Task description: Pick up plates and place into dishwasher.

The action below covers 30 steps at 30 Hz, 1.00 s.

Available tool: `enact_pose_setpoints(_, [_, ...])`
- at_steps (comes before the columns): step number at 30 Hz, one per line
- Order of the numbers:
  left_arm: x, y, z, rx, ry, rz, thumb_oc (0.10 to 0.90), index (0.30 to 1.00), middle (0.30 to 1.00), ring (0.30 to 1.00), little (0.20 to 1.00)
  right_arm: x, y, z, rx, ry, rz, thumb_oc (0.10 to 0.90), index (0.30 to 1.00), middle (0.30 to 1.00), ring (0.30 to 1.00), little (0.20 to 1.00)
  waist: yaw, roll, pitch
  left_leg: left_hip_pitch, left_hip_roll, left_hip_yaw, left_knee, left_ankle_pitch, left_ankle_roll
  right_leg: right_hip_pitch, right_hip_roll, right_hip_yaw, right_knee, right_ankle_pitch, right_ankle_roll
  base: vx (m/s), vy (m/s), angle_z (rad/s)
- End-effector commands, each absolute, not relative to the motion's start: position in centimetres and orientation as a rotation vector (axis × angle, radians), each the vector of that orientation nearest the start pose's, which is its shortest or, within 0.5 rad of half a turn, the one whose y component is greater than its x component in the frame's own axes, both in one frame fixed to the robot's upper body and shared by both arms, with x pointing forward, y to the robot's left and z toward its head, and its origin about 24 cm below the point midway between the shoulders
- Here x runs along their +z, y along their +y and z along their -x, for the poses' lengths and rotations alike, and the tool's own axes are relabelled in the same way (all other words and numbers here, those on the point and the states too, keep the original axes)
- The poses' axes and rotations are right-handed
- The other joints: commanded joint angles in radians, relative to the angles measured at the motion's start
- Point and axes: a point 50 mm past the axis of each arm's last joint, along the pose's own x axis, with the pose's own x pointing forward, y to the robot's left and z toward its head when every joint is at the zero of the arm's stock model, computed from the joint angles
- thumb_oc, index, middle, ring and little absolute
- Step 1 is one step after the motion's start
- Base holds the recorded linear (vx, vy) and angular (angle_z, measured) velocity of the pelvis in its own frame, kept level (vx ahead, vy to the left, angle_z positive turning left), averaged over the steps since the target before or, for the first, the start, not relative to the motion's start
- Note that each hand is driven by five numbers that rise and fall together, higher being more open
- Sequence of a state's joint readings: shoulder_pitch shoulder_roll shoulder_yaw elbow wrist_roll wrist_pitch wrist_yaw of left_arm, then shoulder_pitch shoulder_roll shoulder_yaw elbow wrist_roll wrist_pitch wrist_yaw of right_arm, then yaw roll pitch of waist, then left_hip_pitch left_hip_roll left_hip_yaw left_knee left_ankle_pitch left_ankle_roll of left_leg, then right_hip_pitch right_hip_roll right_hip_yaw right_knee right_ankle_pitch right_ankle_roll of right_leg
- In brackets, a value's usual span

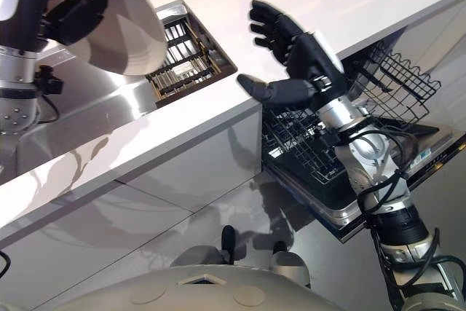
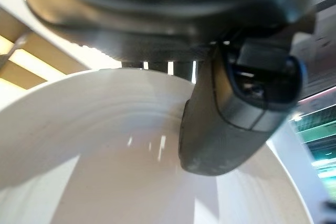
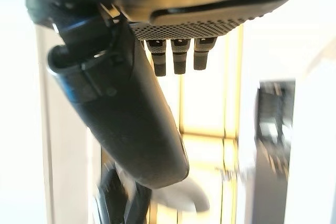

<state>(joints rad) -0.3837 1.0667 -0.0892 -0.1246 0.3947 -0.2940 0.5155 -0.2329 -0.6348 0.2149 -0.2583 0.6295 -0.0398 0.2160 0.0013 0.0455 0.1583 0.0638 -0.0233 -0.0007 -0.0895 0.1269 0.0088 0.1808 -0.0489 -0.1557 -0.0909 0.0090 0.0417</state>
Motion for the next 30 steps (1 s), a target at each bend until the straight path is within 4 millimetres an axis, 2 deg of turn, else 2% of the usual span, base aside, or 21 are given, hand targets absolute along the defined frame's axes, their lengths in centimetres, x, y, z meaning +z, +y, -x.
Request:
enact_pose_setpoints(1, [30.2, 22.1, -25.7, 0.4, -1.311, -1.103, 0.1, 0.3, 0.3, 0.3, 0.2, 21.5, -13.4, -26.0, 0.682, -0.634, -0.054, 0.8, 0.9, 0.9, 0.9, 0.9, 0.005, -0.028, -0.116, 0.08, -0.013, 0.062, 0.007, -0.139, -0.021, -0.047, 0.036, -0.033, 0.094, -0.07, 0.007, 0.01, -0.03, 0.19])
enact_pose_setpoints(7, [29.2, 19.2, -26.3, 0.341, -1.359, -0.986, 0.1, 0.3, 0.3, 0.3, 0.2, 22.0, -10.9, -26.2, 0.68, -0.662, -0.101, 0.8, 0.9, 0.9, 0.9, 0.9, 0.006, -0.031, -0.118, 0.085, -0.014, 0.062, 0.008, -0.141, -0.017, -0.041, 0.038, -0.028, 0.093, -0.069, 0.005, 0.0, -0.006, 0.02])
enact_pose_setpoints(19, [25.9, 16.2, -26.7, 0.171, -1.296, -0.842, 0.1, 0.3, 0.3, 0.3, 0.2, 21.6, -9.8, -26.6, 0.624, -0.638, -0.194, 0.8, 0.9, 0.9, 0.9, 0.9, 0.002, -0.039, -0.117, 0.094, -0.013, 0.074, 0.007, -0.145, -0.012, -0.031, 0.043, -0.016, 0.074, -0.056, 0.005, 0.0, 0.0, 0.0])
enact_pose_setpoints(20, [25.6, 15.9, -26.7, 0.152, -1.291, -0.83, 0.1, 0.3, 0.3, 0.3, 0.2, 21.5, -9.8, -26.6, 0.61, -0.639, -0.192, 0.759, 0.865, 0.865, 0.865, 0.859, 0.002, -0.04, -0.116, 0.094, -0.014, 0.075, 0.007, -0.146, -0.012, -0.03, 0.043, -0.015, 0.073, -0.054, 0.005, 0.01, 0.001, -0.04])
enact_pose_setpoints(21, [25.3, 15.6, -26.6, 0.134, -1.288, -0.827, 0.1, 0.3, 0.3, 0.3, 0.2, 21.5, -9.9, -26.7, 0.593, -0.636, -0.196, 0.407, 0.564, 0.564, 0.564, 0.507, 0.002, -0.041, -0.116, 0.094, -0.014, 0.075, 0.006, -0.145, -0.011, -0.03, 0.043, -0.014, 0.071, -0.053, 0.005, 0.01, 0.0, -0.04])
enact_pose_setpoints(22, [25.0, 15.5, -26.6, 0.117, -1.282, -0.817, 0.1, 0.3, 0.3, 0.3, 0.2, 21.4, -10.0, -26.8, 0.569, -0.635, -0.197, 0.278, 0.453, 0.453, 0.453, 0.378, 0.002, -0.041, -0.116, 0.094, -0.014, 0.076, 0.006, -0.146, -0.011, -0.03, 0.043, -0.014, 0.07, -0.052, 0.006, 0.01, 0.001, -0.03])
enact_pose_setpoints(23, [24.7, 15.2, -26.5, 0.103, -1.283, -0.808, 0.1, 0.3, 0.3, 0.3, 0.2, 21.3, -10.2, -26.9, 0.537, -0.634, -0.187, 0.1, 0.3, 0.3, 0.3, 0.2, 0.002, -0.042, -0.116, 0.094, -0.014, 0.077, 0.006, -0.146, -0.01, -0.029, 0.043, -0.013, 0.069, -0.052, 0.006, 0.02, 0.003, -0.03])
enact_pose_setpoints(26, [24.6, 15.1, -26.3, 0.096, -1.289, -0.773, 0.1, 0.3, 0.3, 0.3, 0.2, 21.1, -11.1, -27.3, 0.431, -0.664, -0.118, 0.1, 0.3, 0.3, 0.3, 0.2, 0.0, -0.042, -0.117, 0.095, -0.013, 0.079, 0.004, -0.146, -0.009, -0.029, 0.043, -0.011, 0.068, -0.05, 0.007, 0.02, 0.008, -0.05])
enact_pose_setpoints(28, [24.8, 15.5, -26.1, 0.092, -1.279, -0.682, 0.1, 0.3, 0.3, 0.3, 0.2, 21.4, -12.1, -27.2, 0.308, -0.74, 0.008, 0.1, 0.3, 0.3, 0.3, 0.2, -0.001, -0.041, -0.118, 0.094, -0.012, 0.079, 0.003, -0.145, -0.008, -0.031, 0.043, -0.008, 0.068, -0.05, 0.007, 0.01, 0.005, -0.02])
enact_pose_setpoints(29, [24.9, 15.7, -26.0, 0.09, -1.268, -0.636, 0.215, 0.399, 0.399, 0.399, 0.315, 21.5, -12.6, -27.2, 0.251, -0.772, 0.06, 0.1, 0.3, 0.3, 0.3, 0.2, 0.0, -0.04, -0.118, 0.095, -0.012, 0.078, 0.003, -0.146, -0.008, -0.031, 0.043, -0.007, 0.068, -0.05, 0.007, 0.0, 0.0, 0.0])
enact_pose_setpoints(30, [25.0, 15.9, -25.8, 0.074, -1.258, -0.592, 0.295, 0.467, 0.467, 0.467, 0.395, 21.7, -13.4, -27.2, 0.178, -0.805, 0.116, 0.1, 0.3, 0.3, 0.3, 0.2, 0.001, -0.04, -0.117, 0.095, -0.012, 0.076, 0.003, -0.147, -0.008, -0.031, 0.043, -0.007, 0.068, -0.05, 0.008, 0.0, 0.0, 0.0])
